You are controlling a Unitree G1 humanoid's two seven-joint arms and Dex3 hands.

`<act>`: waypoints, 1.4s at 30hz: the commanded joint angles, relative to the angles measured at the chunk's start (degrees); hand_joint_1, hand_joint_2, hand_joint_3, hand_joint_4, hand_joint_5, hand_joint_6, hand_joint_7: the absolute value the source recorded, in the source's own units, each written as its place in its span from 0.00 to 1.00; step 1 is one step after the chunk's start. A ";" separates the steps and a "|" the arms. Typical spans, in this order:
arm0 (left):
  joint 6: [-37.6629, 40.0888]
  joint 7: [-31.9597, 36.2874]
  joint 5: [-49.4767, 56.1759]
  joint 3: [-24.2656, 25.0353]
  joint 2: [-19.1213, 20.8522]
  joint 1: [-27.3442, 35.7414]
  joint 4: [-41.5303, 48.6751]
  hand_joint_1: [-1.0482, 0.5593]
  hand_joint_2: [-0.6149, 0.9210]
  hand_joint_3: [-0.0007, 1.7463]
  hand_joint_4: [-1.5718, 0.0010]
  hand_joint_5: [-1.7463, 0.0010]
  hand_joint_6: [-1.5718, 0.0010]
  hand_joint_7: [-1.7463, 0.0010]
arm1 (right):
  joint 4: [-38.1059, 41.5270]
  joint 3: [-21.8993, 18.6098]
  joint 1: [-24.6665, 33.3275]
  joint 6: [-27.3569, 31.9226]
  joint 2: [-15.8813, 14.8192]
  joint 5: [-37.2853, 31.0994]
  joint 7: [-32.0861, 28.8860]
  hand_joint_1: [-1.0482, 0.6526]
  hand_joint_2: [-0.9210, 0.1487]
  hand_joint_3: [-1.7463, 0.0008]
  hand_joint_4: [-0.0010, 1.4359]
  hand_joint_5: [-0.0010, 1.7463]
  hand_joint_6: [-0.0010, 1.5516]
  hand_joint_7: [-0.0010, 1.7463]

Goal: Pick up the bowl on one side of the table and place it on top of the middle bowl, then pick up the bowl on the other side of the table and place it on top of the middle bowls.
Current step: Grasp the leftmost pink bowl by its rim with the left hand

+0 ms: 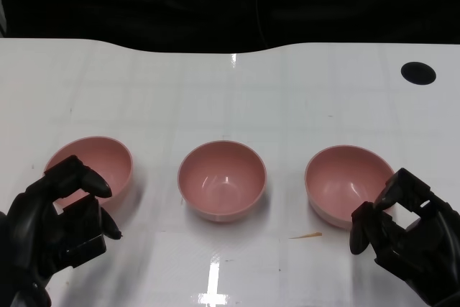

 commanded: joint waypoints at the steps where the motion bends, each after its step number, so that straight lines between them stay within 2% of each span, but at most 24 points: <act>1: 0.00 0.03 0.23 0.36 0.97 -0.13 -0.03 0.76 0.85 0.72 0.50 0.00 0.62 0.00 | -0.14 -0.28 -0.06 -0.05 -0.71 0.21 -0.07 0.57 0.30 0.41 0.60 1.00 0.48 0.85; 7: -0.61 -0.15 0.46 0.33 1.08 -0.17 0.17 0.76 0.86 0.72 0.50 0.00 0.62 0.00 | -0.20 -0.15 -0.06 -0.06 -0.89 -0.01 -0.01 0.57 0.29 0.41 0.59 1.00 0.48 0.85; 8: -5.27 2.56 6.68 -1.37 1.84 0.78 -0.50 0.76 0.86 0.72 0.50 0.00 0.62 0.00 | -0.06 -0.20 -0.10 -0.27 -0.78 0.06 0.07 0.57 0.29 0.41 0.59 1.00 0.48 0.85; 9: -10.92 5.13 13.19 -3.03 2.84 1.69 -0.75 0.67 0.89 0.52 0.62 0.23 0.66 0.30 | 0.12 -0.23 -0.14 -0.57 -0.70 0.08 0.23 0.57 0.29 0.41 0.59 1.00 0.48 0.85; 10: -15.86 7.31 18.76 -4.38 3.80 2.29 -0.69 0.62 0.94 0.37 0.65 0.39 0.62 0.52 | 0.26 -0.25 -0.24 -0.73 -0.66 0.04 0.24 0.58 0.29 0.41 0.59 1.00 0.48 0.84; 11: -19.43 9.39 23.62 -5.43 4.67 2.78 -0.76 0.57 0.97 0.28 0.67 0.51 0.59 0.68 | 0.37 -0.27 -0.31 -0.78 -0.66 0.03 0.24 0.58 0.29 0.41 0.59 1.00 0.48 0.84; 12: -21.24 11.53 27.99 -6.14 5.47 3.11 -1.03 0.49 0.99 0.21 0.69 0.64 0.57 0.82 | 0.41 -0.28 -0.36 -0.69 -0.71 0.00 0.20 0.58 0.29 0.42 0.59 1.00 0.48 0.84; 14: -22.56 16.15 37.68 -7.44 7.02 3.85 -2.50 0.37 1.00 0.15 0.71 0.78 0.56 0.93 | 0.27 -0.31 -0.33 -0.29 -0.69 0.07 -0.10 0.58 0.28 0.42 0.59 1.00 0.48 0.84; 18: -19.43 18.48 51.88 -9.20 10.02 4.09 -7.32 0.27 1.00 0.09 0.72 0.86 0.56 0.98 | 0.26 -0.34 -0.30 -0.21 -0.57 0.12 -0.27 0.58 0.27 0.42 0.59 1.00 0.48 0.85; 23: -16.07 16.49 57.84 -10.30 12.13 2.59 -10.03 0.22 1.00 0.04 0.69 0.90 0.56 0.99 | 0.48 -0.43 -0.46 -0.30 -0.62 0.03 -0.35 0.58 0.28 0.41 0.60 1.00 0.48 0.85; 27: -11.09 12.36 63.46 -11.68 14.40 0.61 -11.58 0.18 1.00 0.03 0.70 0.93 0.58 1.00 | -0.41 -0.44 -0.44 1.40 -0.77 0.38 -1.50 0.59 0.28 0.40 0.61 1.00 0.48 0.85; 32: -8.56 11.63 65.72 -12.84 15.24 -0.11 -11.97 0.17 1.00 0.03 0.70 0.94 0.59 1.00 | -0.41 -0.60 -0.58 1.70 -0.72 0.46 -1.54 0.59 0.29 0.40 0.62 1.00 0.48 0.85; 36: -4.38 7.88 73.39 -15.63 18.93 -5.33 -6.82 0.18 1.00 0.04 0.70 0.96 0.63 1.00 | -0.20 -0.70 -0.51 1.51 -0.49 0.55 -1.40 0.59 0.30 0.39 0.62 1.00 0.49 0.84; 42: -3.45 8.63 73.34 -17.25 20.11 -7.84 -3.19 0.20 1.00 0.03 0.69 0.97 0.63 1.00 | 0.23 -0.81 -0.57 0.84 -0.40 0.47 -0.94 0.59 0.30 0.39 0.62 1.00 0.49 0.85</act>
